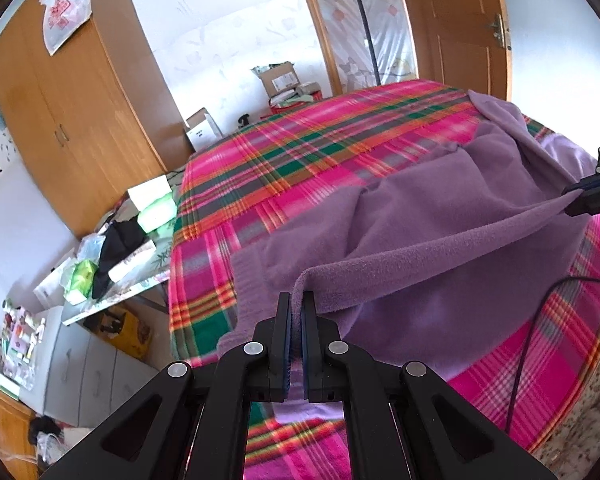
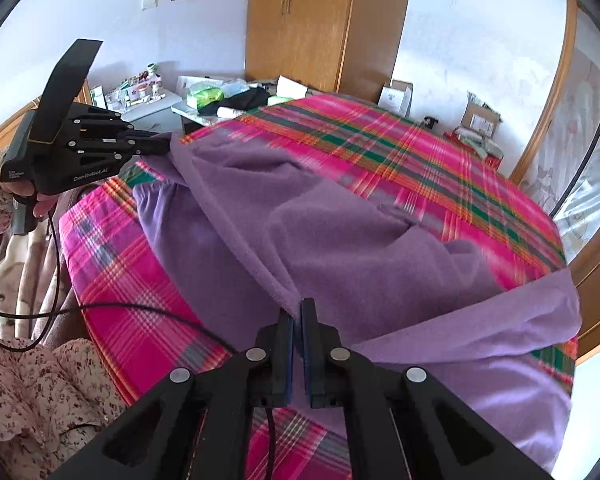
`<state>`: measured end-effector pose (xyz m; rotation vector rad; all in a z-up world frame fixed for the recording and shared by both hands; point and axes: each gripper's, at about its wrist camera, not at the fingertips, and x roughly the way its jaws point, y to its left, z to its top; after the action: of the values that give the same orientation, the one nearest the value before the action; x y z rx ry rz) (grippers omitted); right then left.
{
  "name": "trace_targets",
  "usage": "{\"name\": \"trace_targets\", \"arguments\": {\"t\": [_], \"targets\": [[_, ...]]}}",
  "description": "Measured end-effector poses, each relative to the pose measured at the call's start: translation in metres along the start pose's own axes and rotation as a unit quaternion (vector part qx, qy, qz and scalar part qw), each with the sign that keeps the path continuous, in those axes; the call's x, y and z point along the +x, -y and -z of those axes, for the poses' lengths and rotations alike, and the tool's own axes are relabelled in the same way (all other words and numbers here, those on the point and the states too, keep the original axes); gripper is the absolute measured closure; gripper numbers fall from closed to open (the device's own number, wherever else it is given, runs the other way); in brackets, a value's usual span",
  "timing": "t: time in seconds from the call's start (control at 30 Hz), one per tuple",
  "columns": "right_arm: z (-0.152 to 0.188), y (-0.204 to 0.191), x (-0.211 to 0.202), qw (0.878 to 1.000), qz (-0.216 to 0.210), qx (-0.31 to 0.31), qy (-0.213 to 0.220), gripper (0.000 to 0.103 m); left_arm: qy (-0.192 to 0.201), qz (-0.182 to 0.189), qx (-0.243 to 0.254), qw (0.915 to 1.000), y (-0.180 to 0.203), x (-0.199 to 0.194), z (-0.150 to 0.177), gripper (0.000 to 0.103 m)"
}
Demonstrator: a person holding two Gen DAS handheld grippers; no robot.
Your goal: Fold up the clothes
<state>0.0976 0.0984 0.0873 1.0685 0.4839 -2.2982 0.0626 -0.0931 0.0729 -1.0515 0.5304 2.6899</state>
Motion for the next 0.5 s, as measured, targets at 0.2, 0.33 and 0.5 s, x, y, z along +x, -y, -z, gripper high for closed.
{"name": "trace_targets", "arguments": {"t": [0.2,0.33,0.5], "targets": [[0.015,-0.002,0.018,1.000,-0.013,0.005,-0.024,0.099,-0.013,0.012,-0.018,0.9997,0.001,0.004,0.015,0.096],[0.020,0.002,0.020,0.999,-0.026,0.018,-0.031,0.099,-0.014,0.021,-0.039,0.9989,-0.005,-0.001,0.022,0.096],[0.025,0.007,0.016,0.997,-0.046,0.040,-0.040,0.094,-0.016,0.028,-0.054,0.9980,-0.008,-0.010,0.036,0.094]]}}
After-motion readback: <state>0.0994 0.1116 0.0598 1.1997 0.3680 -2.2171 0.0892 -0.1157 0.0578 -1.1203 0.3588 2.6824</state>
